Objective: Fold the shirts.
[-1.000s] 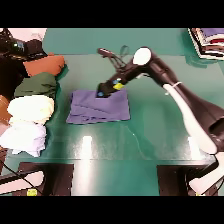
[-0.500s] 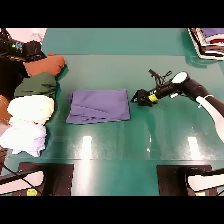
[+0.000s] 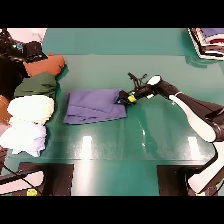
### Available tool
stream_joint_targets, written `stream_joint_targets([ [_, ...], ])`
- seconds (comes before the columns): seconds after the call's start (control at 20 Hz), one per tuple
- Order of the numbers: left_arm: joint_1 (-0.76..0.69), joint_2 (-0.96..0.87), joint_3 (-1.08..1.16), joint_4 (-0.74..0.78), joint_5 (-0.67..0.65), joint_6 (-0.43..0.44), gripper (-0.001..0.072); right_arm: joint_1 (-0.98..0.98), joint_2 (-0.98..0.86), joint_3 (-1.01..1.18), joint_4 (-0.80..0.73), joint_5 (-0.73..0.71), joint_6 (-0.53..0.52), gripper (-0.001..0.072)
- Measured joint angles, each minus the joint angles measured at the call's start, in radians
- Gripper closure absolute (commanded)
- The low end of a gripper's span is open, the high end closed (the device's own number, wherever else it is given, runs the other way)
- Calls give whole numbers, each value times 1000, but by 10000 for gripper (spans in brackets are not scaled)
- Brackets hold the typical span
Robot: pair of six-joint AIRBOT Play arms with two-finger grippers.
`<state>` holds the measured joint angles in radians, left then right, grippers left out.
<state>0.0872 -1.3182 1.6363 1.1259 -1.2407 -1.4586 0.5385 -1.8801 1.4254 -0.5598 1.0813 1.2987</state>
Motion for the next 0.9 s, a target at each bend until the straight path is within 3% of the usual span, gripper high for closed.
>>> stream_joint_targets([
  [0.2,-90,0,0,18,-6,0,680,-18,13,61,-28,5,-5,700],
  [0.45,-227,0,0,45,-5,17,679,-218,212,-38,-151,-26,4,700],
  [0.9,-304,0,0,46,27,10,679,-1011,685,-395,-385,-55,74,700],
])
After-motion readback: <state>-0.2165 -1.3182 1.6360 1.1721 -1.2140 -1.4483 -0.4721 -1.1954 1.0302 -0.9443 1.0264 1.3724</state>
